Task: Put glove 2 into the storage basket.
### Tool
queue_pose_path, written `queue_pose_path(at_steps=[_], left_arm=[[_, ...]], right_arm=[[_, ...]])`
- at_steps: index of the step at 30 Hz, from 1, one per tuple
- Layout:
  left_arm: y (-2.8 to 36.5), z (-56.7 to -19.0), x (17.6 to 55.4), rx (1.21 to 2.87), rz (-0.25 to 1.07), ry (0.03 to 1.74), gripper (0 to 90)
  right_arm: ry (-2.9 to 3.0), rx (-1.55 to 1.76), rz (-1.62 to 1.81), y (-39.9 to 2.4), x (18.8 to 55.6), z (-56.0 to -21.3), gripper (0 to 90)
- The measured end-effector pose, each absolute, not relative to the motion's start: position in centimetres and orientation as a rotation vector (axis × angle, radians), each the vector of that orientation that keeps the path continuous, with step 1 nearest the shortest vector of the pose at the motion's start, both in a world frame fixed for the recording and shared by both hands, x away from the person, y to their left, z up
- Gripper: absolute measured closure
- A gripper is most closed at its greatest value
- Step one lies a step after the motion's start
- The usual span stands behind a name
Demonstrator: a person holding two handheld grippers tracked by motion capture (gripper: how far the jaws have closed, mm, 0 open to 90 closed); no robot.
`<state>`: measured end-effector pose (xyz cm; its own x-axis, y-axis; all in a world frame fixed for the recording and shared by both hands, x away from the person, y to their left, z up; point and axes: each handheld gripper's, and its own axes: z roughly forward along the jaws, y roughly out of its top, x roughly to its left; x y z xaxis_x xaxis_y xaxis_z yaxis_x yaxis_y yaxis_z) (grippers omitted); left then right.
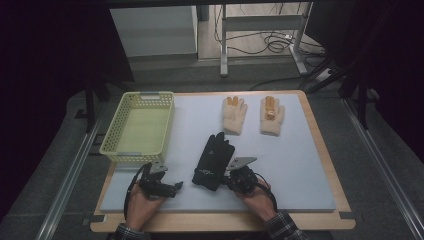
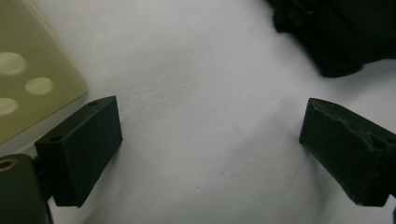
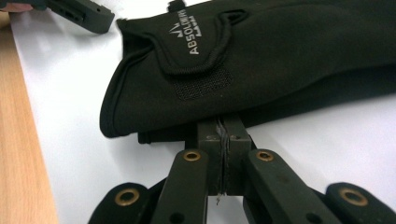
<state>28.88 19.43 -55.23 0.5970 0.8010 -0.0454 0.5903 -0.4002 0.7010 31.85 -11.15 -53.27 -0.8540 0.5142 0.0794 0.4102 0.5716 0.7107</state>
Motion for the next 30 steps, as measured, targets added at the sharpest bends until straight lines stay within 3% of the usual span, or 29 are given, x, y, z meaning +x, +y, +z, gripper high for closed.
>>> queue_pose_path(at_steps=[11,24,30], left_arm=[[19.4,-55.2,28.9,2.133,0.393,1.096,6.0],[19.4,-55.2,28.9,2.135,0.385,1.097,6.6],[19.4,-55.2,28.9,2.135,0.386,1.098,6.4]], right_arm=[[2.680,0.744,1.121,-9.3,32.1,-53.1,81.8],[2.567,0.852,1.143,-14.1,32.9,-51.4,65.4],[2.521,0.907,1.138,-16.1,33.2,-50.9,62.4]])
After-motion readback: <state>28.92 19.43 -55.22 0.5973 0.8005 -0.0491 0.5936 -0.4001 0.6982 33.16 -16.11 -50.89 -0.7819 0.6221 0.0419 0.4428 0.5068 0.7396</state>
